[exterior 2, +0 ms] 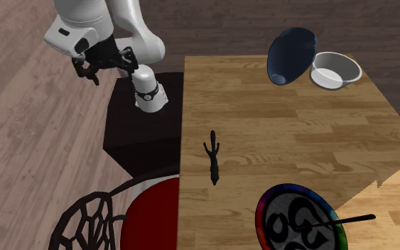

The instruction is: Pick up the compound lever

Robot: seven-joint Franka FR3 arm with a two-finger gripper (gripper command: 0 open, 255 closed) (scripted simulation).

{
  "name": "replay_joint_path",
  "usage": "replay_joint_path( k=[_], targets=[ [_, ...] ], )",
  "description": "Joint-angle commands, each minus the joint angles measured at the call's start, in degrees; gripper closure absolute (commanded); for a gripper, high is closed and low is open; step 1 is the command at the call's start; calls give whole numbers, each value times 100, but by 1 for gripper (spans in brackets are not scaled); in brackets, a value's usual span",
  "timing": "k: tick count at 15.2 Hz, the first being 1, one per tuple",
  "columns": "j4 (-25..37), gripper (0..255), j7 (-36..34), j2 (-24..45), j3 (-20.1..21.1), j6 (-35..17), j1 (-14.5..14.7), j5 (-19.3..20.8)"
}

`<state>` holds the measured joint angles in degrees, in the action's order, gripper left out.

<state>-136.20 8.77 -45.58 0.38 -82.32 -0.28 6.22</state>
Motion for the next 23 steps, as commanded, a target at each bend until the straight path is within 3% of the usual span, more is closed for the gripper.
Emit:
replay_joint_path(
  k=[1, 13, 23],
  targets=[
    [0, 0, 0, 0, 0, 0, 0, 0],
    [166, 0, -1725, 1723, 967, -1400, 195, -1048],
    [1119, 0, -3014, 3686, 1579, -2425, 308, -1362]
  ],
)
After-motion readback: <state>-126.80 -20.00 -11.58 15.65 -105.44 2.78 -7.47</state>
